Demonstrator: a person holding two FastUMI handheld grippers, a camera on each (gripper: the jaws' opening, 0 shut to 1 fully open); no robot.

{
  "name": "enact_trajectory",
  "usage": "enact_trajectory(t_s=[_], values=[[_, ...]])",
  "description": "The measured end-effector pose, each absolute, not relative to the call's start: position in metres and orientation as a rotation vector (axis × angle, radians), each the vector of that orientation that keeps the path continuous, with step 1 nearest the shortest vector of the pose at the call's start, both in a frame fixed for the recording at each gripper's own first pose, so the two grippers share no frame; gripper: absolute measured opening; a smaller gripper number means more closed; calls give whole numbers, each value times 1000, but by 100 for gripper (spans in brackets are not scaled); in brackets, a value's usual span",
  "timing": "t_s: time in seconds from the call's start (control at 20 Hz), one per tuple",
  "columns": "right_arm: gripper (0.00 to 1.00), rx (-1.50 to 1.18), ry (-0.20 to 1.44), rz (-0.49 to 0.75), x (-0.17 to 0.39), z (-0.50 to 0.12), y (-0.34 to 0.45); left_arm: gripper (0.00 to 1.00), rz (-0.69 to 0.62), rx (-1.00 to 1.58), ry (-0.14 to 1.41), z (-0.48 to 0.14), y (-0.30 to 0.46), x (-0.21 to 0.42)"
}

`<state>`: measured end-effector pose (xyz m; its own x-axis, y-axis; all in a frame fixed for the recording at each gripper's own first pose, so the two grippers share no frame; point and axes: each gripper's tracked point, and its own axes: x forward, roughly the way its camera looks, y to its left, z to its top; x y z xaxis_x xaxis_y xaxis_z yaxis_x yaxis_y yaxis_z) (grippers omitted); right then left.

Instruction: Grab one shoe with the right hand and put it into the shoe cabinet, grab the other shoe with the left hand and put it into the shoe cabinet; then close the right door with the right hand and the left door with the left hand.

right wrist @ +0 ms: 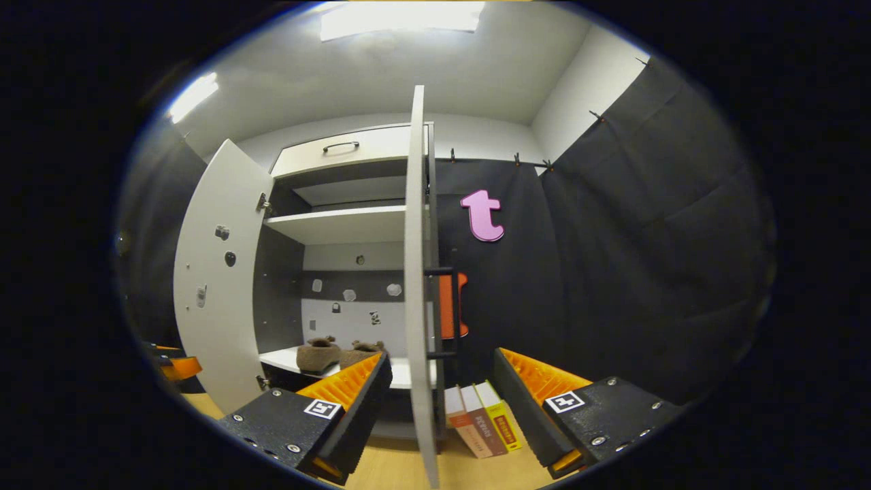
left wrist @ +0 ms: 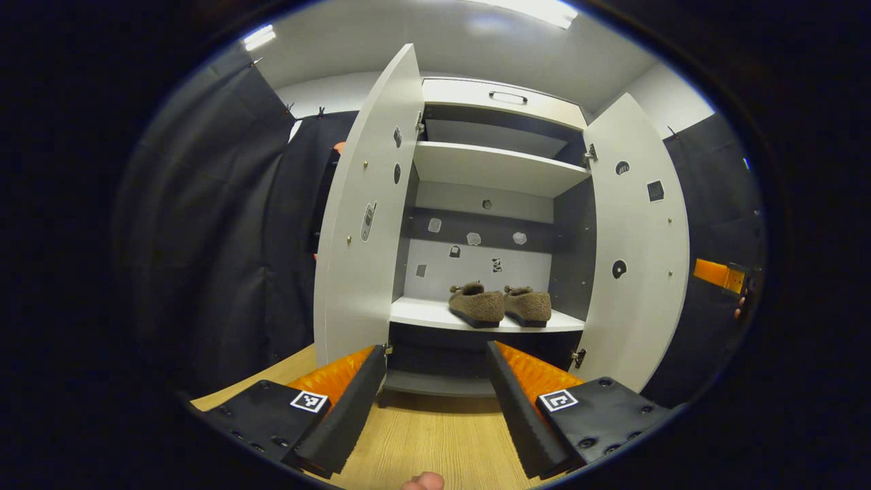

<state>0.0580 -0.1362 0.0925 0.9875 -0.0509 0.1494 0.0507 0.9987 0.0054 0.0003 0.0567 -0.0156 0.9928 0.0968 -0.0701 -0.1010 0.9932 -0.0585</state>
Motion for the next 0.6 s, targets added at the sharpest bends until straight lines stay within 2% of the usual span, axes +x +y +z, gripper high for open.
enact_trajectory(t_s=[0.25, 0.3, 0.35, 0.6], values=[[93, -50, -122, -148, 97, 104, -196, 97, 100, -53, 93, -25, 55, -8], [93, -65, -121, -159, 104, 106, -204, 94, 97, -55, 90, -25, 55, -10], [93, -72, -117, -167, 113, 109, -208, 97, 97, -57, 91, -25, 55, -11], [93, -69, -102, -147, 146, 113, -209, 97, 99, -57, 100, -30, 56, -14]])
